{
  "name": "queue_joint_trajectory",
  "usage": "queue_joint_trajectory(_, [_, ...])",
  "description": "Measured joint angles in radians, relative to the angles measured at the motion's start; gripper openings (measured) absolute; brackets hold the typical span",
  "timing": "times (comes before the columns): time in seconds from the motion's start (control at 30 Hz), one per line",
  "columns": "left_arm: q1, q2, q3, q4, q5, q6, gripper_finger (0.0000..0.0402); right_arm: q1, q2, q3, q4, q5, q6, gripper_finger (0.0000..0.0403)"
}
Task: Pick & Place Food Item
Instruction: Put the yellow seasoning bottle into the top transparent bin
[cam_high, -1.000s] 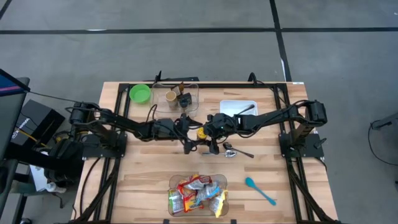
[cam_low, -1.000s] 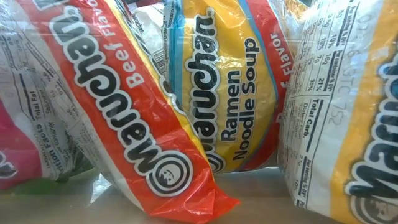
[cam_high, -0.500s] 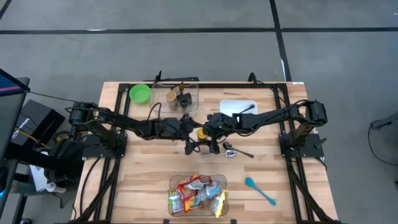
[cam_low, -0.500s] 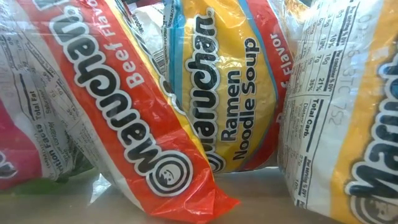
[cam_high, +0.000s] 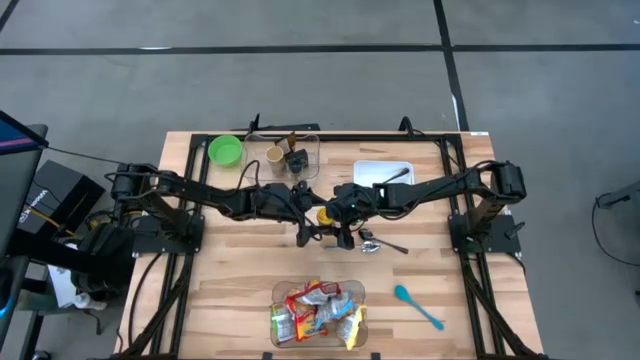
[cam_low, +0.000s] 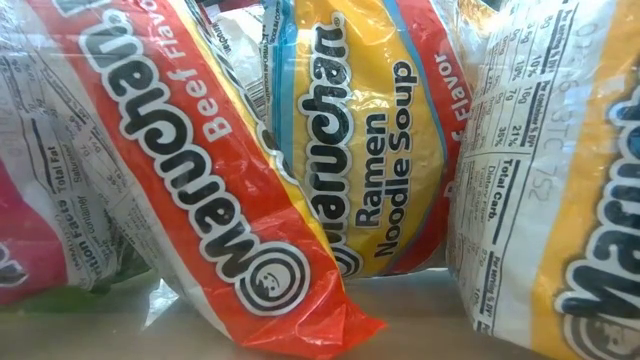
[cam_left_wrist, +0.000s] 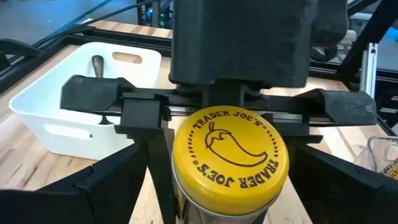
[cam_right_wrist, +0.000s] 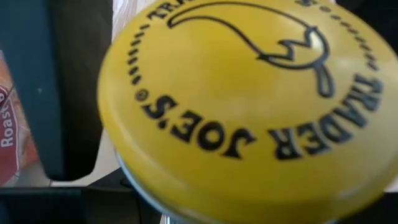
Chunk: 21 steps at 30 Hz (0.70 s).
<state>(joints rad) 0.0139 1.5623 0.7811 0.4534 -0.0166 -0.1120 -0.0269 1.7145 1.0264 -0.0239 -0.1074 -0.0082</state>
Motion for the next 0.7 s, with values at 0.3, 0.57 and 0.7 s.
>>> queue_joint_trajectory(0.3, [0.0, 0.0, 0.0, -0.008, 0.003, 0.001, 0.0342, 0.0, 0.0, 0.0, -0.001, 0.0, 0.0, 0.0227])
queue_joint_trajectory(0.57, [0.0, 0.0, 0.0, -0.006, 0.003, 0.001, 0.0339, 0.0, 0.0, 0.0, 0.002, 0.0, 0.006, 0.0228])
queue_joint_trajectory(0.7, [-0.008, 0.017, 0.0, -0.009, 0.003, 0.002, 0.033, 0.0, 0.001, -0.001, 0.005, 0.0, 0.008, 0.0227])
